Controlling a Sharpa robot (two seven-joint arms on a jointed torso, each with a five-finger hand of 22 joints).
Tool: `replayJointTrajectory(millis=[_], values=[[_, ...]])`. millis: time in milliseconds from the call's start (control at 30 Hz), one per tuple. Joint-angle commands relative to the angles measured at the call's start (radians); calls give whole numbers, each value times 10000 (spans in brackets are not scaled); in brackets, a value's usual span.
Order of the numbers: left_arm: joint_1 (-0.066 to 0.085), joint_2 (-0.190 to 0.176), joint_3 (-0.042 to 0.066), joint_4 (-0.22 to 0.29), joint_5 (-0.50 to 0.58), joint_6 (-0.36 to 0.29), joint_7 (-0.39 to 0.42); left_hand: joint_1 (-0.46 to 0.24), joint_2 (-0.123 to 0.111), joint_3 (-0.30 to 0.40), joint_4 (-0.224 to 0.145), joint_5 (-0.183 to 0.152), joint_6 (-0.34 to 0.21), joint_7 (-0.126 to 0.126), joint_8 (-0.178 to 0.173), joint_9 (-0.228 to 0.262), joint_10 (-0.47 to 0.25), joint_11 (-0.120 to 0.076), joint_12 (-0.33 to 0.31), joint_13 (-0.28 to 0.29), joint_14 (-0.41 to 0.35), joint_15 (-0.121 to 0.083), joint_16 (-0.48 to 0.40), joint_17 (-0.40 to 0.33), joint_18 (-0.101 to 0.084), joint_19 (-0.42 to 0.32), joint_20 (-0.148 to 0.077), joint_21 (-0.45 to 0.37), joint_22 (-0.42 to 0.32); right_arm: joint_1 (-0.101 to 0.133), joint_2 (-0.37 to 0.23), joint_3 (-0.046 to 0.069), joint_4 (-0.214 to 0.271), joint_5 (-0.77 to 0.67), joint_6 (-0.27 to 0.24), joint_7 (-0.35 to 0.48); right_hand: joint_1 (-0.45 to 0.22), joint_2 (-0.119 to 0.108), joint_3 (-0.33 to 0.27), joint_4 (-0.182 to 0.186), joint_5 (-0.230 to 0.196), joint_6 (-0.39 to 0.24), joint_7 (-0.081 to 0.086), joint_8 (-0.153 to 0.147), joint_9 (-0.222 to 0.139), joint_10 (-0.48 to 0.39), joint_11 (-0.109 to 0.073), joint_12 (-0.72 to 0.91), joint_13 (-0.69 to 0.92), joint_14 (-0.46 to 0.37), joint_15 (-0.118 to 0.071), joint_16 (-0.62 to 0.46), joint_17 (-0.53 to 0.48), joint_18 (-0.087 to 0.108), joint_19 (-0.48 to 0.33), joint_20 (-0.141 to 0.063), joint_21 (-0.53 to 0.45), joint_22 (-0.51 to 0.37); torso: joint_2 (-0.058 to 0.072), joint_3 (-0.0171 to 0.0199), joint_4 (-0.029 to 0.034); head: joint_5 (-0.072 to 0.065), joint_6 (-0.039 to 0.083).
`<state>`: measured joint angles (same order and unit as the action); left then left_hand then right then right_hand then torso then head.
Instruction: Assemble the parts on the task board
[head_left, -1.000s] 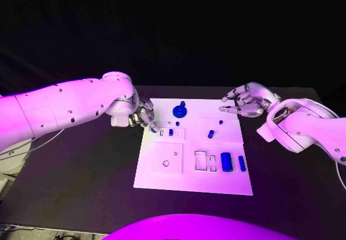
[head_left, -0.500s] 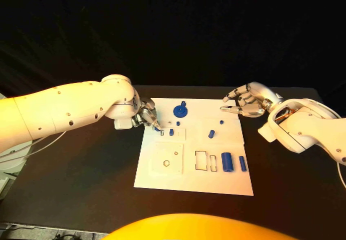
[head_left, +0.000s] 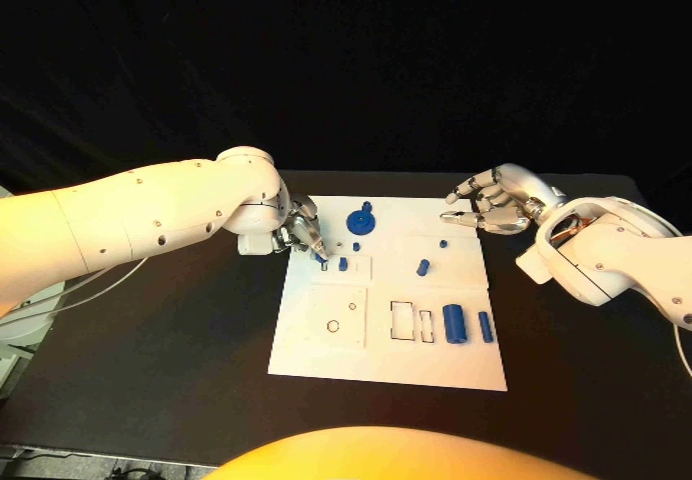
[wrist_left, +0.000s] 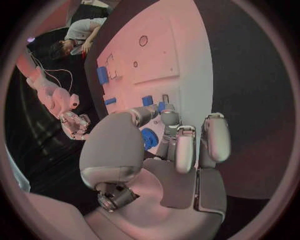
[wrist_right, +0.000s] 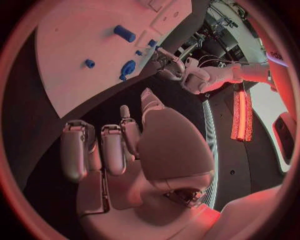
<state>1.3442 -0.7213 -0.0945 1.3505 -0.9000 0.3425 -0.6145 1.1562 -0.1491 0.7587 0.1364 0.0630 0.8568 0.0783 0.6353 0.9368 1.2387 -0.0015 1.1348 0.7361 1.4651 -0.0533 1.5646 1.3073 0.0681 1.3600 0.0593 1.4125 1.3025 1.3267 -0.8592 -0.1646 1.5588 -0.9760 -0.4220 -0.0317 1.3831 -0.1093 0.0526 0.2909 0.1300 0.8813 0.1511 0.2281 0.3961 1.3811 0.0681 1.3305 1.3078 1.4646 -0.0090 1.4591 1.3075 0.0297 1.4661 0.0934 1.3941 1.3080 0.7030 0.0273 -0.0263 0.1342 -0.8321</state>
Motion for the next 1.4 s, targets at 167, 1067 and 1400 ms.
replayJointTrajectory(millis=[167,1067,1400], values=[[13,196,-6,-193,-158,918,-64,21,-99,1855,-1771,58,112,-21,57,18,62,-1,-5,-2,1043,-17,43,2597,20,29,-20,5,-11,-5,7,0,-5,-93,115,27,111,7,-49,-21,38,-64,-5,65,-24,13,-11,44,734,553,0,-48,592,110,309,11,-23,1564,9,-6,2,-16,-18],[34,630,-45,-534,-758,1353,-60,23,-92,1874,-1768,47,111,-20,39,13,38,0,-45,-60,1039,-18,38,2585,22,22,-24,-1,-19,-11,55,0,-40,-93,125,37,111,7,-49,-21,38,-64,-5,65,-24,13,-11,44,734,553,0,-48,592,110,309,11,-23,1564,6,-7,9,43,-45],[42,645,-44,-636,-823,1524,-57,22,-96,1885,-1770,40,112,-19,26,12,32,1,-61,-81,1050,-18,52,2614,20,26,-27,2,-13,-15,59,0,-47,-93,114,31,111,7,-49,-21,38,-64,-5,65,-24,13,-11,44,734,553,0,-48,592,110,309,11,-23,1564,5,-13,13,52,-87]])
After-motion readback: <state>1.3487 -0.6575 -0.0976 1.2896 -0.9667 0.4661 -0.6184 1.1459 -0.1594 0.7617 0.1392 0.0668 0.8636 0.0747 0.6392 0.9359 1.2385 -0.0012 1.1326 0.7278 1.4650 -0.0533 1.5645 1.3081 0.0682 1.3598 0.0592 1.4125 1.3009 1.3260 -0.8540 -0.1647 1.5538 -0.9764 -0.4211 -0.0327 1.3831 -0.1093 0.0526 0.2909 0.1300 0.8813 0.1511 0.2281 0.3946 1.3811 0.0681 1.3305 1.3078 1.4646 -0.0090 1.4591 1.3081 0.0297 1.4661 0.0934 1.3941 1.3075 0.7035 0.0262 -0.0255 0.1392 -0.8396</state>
